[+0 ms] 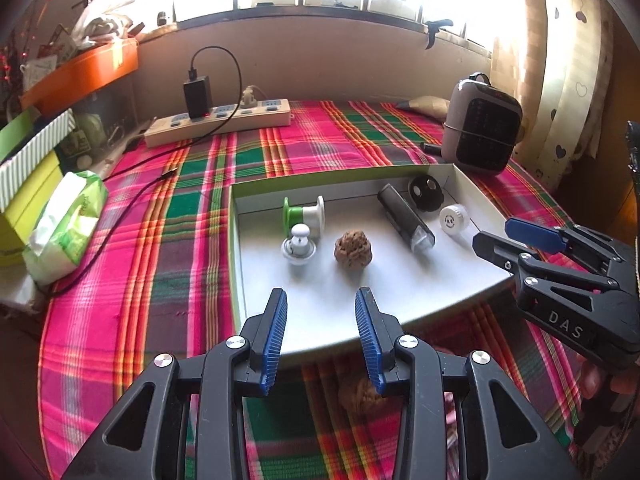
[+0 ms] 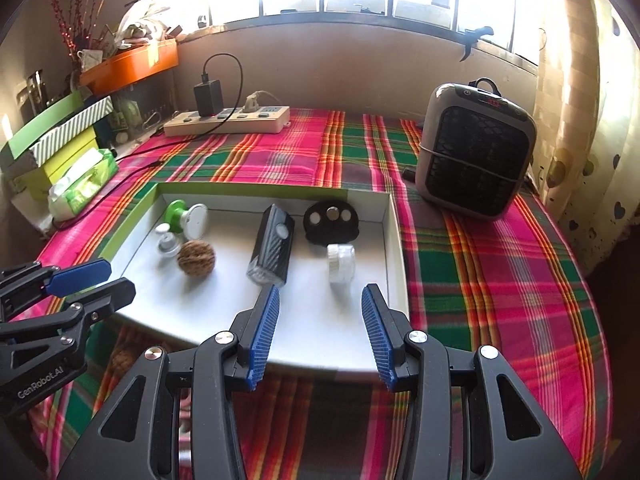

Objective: Organize objects
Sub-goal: 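Withdraw both tools from the box toward the remaining items, then grasp the coiled white USB cable with the right tool while the left tool approaches a walnut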

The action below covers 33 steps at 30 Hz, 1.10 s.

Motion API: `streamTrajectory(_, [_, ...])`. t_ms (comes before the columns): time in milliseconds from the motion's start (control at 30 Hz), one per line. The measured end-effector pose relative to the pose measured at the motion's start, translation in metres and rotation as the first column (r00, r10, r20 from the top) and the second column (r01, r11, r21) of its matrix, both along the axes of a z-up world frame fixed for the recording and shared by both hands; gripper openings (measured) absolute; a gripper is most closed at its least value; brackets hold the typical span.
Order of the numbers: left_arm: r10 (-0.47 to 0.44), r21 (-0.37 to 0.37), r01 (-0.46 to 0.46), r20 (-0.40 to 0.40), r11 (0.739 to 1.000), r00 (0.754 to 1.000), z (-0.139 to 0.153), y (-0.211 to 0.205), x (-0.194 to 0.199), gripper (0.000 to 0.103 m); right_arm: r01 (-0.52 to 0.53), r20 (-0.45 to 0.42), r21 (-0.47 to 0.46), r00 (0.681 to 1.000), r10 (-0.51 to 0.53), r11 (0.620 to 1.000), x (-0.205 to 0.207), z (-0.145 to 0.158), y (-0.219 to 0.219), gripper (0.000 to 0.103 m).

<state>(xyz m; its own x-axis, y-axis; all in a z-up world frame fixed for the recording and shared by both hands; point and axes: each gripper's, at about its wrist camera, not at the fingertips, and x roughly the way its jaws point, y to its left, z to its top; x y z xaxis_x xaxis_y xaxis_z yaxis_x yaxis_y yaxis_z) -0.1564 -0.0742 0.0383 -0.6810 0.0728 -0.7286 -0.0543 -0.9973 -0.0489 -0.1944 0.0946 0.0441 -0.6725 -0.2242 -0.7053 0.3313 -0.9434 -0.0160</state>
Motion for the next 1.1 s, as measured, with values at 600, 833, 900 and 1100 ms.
streamTrajectory(600, [0.053,-0.022,-0.053,-0.027,0.998,0.998,-0.003,-0.01,0.053,0.034,-0.047,0.035,-0.057,0.998,0.049,0.997,0.069,-0.008,-0.017,0.046])
streamTrajectory(833, [0.059,-0.033,-0.06,-0.019,0.998,0.998,-0.008,-0.014,0.062,0.034,-0.072,0.072,-0.088,0.994,0.079,0.994,0.084,-0.02,-0.029,0.053])
streamTrajectory(900, [0.062,-0.024,-0.063,-0.017,0.998,0.998,-0.008,-0.016,0.064,0.034,-0.067,0.073,-0.089,0.995,0.073,0.994,0.087,-0.022,-0.03,0.055])
streamTrajectory(1100, [0.065,0.015,-0.065,-0.008,0.998,0.998,-0.011,-0.025,0.069,0.034,-0.067,0.074,-0.096,0.994,0.074,0.993,0.094,-0.023,-0.033,0.059])
